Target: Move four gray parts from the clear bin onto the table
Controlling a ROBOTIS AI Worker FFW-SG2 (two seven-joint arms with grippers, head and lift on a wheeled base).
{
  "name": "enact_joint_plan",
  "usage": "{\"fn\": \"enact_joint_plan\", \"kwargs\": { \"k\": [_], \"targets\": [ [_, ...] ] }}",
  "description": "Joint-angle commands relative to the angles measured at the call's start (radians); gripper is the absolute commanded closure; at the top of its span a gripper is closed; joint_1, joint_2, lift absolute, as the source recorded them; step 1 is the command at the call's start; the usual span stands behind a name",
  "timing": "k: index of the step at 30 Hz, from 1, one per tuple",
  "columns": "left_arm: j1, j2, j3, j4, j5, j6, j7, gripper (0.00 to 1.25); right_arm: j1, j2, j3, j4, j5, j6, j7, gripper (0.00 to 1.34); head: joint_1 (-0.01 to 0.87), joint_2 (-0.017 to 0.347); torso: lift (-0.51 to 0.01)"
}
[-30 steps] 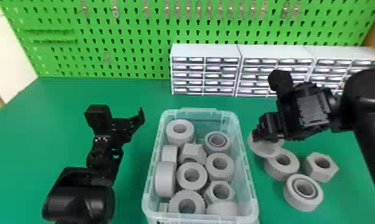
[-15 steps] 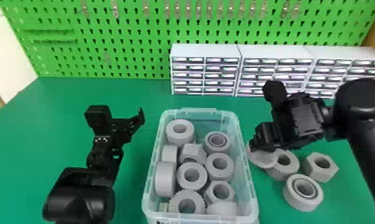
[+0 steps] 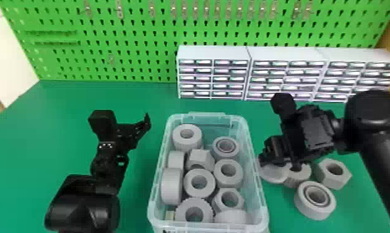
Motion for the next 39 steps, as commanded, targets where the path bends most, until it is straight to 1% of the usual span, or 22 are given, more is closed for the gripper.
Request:
{"fn": "enact_joint_plan", "kwargs": {
  "k": [1,9,23,39],
  "targets": [
    [0.0,0.0,0.001,0.0,0.001,0.0,0.0,0.1,0.006,-0.002,0.012,0.004,-0.001,0.001,0.0,1.08,0.693,0.072,-0.052],
    [0.0,0.0,-0.001,0.001,0.001,0.0,0.0,0.1,0.022,-0.006,0.026,0.012,-0.006,0.001,0.0,1.08,0.693,0.072,-0.052],
    [-0.002,0.0,-0.001,0.001,0.002,0.0,0.002,0.1,0.043,-0.017,0.024,0.033,-0.001,0.001,0.0,1.08,0.693,0.072,-0.052],
    [-0.003,0.0,-0.004,0.005,0.006,0.0,0.002,0.1,0.06,-0.022,0.023,0.064,0.024,0.001,0.0,1.08,0.693,0.072,-0.052]
  ]
}}
